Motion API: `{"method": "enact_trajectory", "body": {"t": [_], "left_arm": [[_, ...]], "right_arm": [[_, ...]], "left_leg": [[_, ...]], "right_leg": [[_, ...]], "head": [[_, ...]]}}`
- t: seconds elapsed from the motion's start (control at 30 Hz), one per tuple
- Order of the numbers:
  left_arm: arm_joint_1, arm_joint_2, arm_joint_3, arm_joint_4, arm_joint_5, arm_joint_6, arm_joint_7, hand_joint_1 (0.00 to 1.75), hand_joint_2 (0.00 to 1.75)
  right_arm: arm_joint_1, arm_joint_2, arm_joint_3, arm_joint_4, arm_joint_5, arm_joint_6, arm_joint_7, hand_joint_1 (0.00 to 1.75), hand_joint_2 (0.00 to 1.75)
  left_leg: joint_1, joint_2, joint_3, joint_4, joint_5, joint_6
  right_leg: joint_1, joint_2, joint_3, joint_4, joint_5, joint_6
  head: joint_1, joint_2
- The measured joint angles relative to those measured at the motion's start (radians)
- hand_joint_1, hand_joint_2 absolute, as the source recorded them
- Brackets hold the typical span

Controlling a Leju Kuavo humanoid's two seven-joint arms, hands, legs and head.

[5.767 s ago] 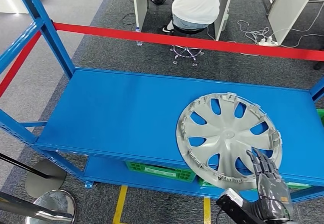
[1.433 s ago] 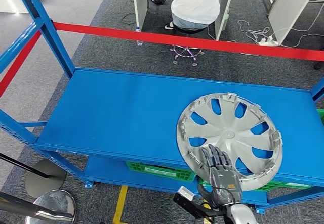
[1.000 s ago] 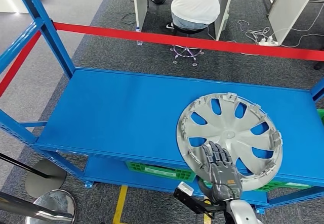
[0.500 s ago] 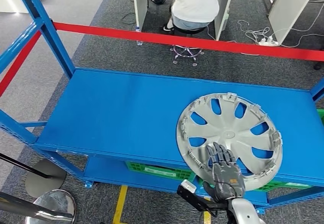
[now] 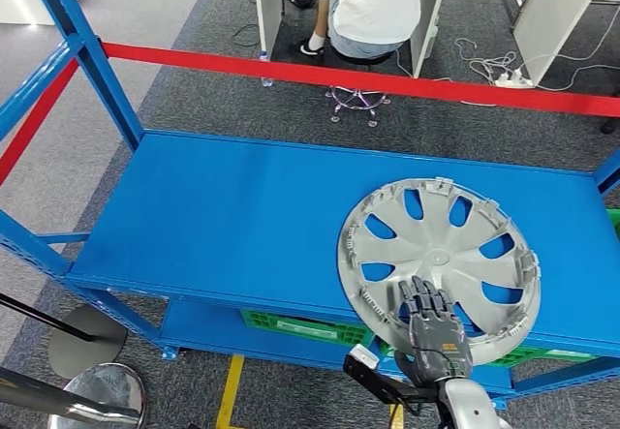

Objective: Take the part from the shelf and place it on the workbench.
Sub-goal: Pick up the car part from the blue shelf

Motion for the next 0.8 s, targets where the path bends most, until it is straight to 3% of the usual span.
{"method": "enact_trajectory", "body": {"t": [0.03, 0.07, 0.43, 0.8], "left_arm": [[0.000, 0.000, 0.000, -0.001, -0.001, 0.000, 0.000, 0.00, 0.00], [0.000, 0.000, 0.000, -0.002, -0.002, 0.000, 0.000, 0.00, 0.00], [0.000, -0.001, 0.002, -0.007, -0.004, -0.001, 0.000, 0.00, 0.00], [0.000, -0.002, 0.015, -0.009, -0.004, 0.001, 0.000, 0.00, 0.00]], "right_arm": [[0.000, 0.001, -0.001, 0.000, 0.000, 0.001, 0.000, 1.70, 1.75], [0.000, 0.001, -0.002, 0.000, 0.001, 0.002, -0.001, 1.75, 1.75], [0.017, 0.007, -0.002, -0.021, 0.003, -0.010, -0.029, 1.75, 1.75], [0.052, 0.023, 0.001, -0.172, 0.005, -0.061, -0.067, 1.75, 1.75]], "left_leg": [[0.000, 0.000, 0.000, 0.000, 0.000, 0.000], [0.000, 0.000, 0.000, 0.000, 0.000, 0.000], [0.000, 0.000, 0.000, 0.000, 0.000, 0.000], [0.000, 0.000, 0.000, 0.000, 0.000, 0.000]], "right_leg": [[0.000, 0.000, 0.000, 0.000, 0.000, 0.000], [0.000, 0.000, 0.000, 0.000, 0.000, 0.000], [0.000, 0.000, 0.000, 0.000, 0.000, 0.000], [0.000, 0.000, 0.000, 0.000, 0.000, 0.000]], "head": [[0.000, 0.000], [0.000, 0.000], [0.000, 0.000], [0.000, 0.000]]}}
